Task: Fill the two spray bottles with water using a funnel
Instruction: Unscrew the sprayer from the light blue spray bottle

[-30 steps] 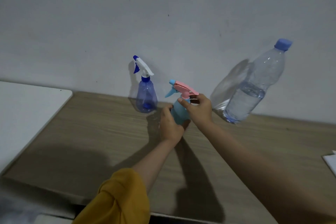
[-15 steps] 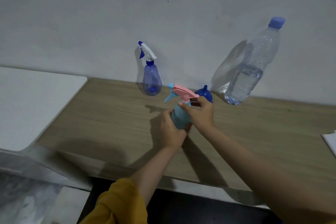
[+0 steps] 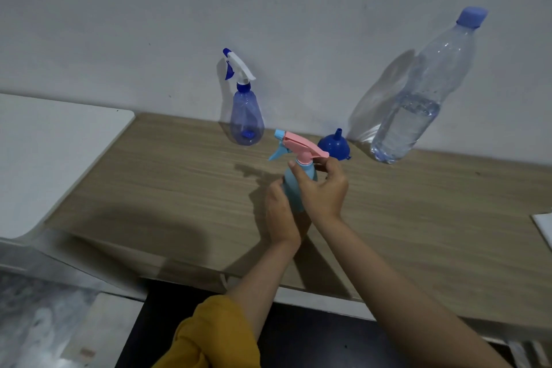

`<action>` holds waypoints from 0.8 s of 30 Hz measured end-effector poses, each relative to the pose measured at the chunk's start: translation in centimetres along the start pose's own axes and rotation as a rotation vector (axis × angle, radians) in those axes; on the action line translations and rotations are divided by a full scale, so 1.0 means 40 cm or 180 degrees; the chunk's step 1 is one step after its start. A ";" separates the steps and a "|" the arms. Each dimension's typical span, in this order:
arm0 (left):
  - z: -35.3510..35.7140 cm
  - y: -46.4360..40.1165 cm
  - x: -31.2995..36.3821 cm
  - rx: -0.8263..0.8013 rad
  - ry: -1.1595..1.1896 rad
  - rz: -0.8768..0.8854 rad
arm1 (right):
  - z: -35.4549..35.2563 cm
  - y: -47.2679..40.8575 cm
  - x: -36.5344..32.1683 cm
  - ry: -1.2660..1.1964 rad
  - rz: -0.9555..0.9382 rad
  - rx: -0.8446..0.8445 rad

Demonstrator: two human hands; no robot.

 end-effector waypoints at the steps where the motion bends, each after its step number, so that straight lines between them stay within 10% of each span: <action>1: -0.003 -0.001 0.001 -0.0003 -0.0001 0.0013 | 0.002 0.002 0.003 -0.0002 -0.0045 0.0001; 24: -0.007 0.011 0.004 -0.0339 0.0321 -0.0089 | -0.041 -0.025 0.007 -0.0026 0.0312 -0.0839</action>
Point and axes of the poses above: each hand's wrist, its own y-axis away from the middle knuckle, its own z-axis out of the palm, x = y × z, the point moved 3 cm from there along -y, towards the middle knuckle, and after that the axes turned 14 degrees about z, right-handed, at the moved point
